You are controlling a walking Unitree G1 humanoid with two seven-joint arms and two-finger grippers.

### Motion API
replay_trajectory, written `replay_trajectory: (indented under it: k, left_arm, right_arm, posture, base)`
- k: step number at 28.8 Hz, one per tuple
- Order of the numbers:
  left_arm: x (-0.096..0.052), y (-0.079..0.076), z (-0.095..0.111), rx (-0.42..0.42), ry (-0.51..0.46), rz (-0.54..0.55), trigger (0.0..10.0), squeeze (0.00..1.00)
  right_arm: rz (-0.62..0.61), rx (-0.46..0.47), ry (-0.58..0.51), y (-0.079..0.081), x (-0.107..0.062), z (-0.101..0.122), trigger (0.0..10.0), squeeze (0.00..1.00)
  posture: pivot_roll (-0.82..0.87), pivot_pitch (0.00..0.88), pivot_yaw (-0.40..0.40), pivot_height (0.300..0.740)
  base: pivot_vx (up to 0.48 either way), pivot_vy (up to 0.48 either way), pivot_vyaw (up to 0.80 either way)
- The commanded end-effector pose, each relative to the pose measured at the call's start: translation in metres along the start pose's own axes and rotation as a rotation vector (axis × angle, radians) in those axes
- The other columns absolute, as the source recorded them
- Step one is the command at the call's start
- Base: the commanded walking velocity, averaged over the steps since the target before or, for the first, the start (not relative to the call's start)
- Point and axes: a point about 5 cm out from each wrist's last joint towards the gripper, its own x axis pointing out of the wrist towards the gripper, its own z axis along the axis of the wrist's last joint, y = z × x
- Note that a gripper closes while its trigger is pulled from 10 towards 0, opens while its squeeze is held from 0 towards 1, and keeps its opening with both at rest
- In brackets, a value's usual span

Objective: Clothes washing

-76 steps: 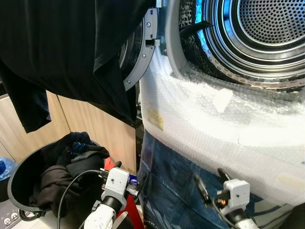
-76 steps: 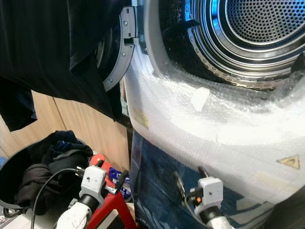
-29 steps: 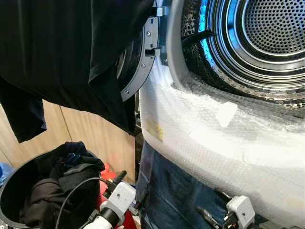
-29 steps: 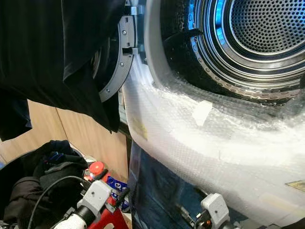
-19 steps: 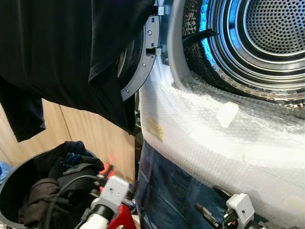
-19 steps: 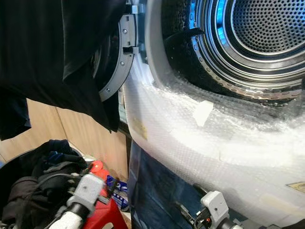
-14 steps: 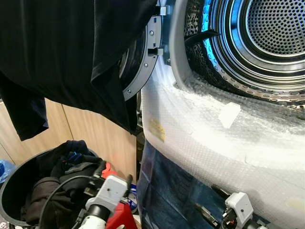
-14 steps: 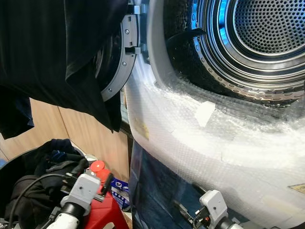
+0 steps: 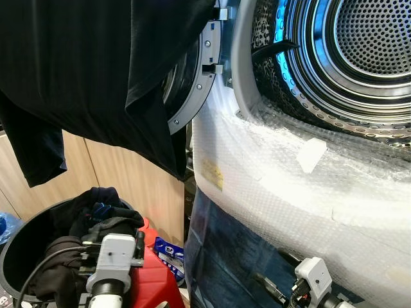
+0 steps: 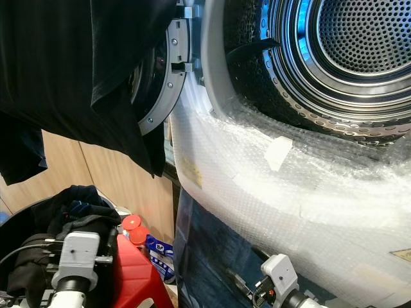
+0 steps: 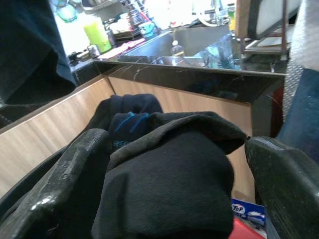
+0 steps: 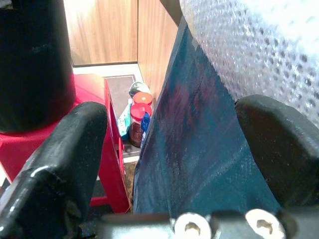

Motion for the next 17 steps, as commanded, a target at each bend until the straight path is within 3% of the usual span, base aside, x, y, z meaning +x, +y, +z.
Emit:
replay_trajectory:
  k: [1,5,8,10,11,15,17]
  left_arm:
    - [-0.002,0.002,-0.001,-0.009,0.019,0.025,10.0,0.00]
    - [-0.004,0.005,-0.002,-0.024,0.029,0.054,10.0,0.00]
    - [-0.001,0.019,0.004,-0.056,-0.003,0.127,10.0,0.00]
    - [0.001,0.021,0.007,-0.118,-0.015,0.106,10.0,0.00]
    - [0.005,0.023,0.012,-0.087,-0.055,0.092,10.0,0.00]
    - [0.010,0.028,0.019,-0.111,-0.072,0.087,10.0,0.00]
    - [0.019,0.039,0.021,-0.193,-0.056,0.137,10.0,0.00]
  right_arm:
    - [0.001,-0.015,-0.001,-0.002,0.002,0.002,10.0,0.00]
    - [-0.003,-0.012,0.002,-0.003,0.001,0.001,10.0,0.00]
    - [-0.003,-0.011,0.005,-0.002,0.000,0.000,10.0,0.00]
    - [-0.003,-0.011,0.004,-0.002,0.001,0.000,10.0,0.00]
    - [-0.003,-0.010,0.004,-0.002,0.001,0.000,10.0,0.00]
    - [-0.003,-0.008,0.001,-0.002,0.002,0.001,10.0,0.00]
    - [-0.005,-0.007,-0.010,-0.002,0.002,0.003,10.0,0.00]
  posture:
    - [0.08,0.000,-0.044,0.740]
    - [0.08,0.000,-0.047,0.740]
    - [0.08,0.000,-0.049,0.740]
    - [0.09,0.000,-0.052,0.740]
    - [0.09,0.000,-0.054,0.740]
    - [0.09,0.000,-0.058,0.740]
    - [0.08,0.000,-0.059,0.740]
  base:
    - [0.000,0.000,0.00]
    - [0.000,0.000,0.00]
    - [0.000,0.000,0.00]
    - [0.000,0.000,0.00]
    - [0.000,0.000,0.00]
    - [0.000,0.000,0.00]
    - [0.000,0.000,0.00]
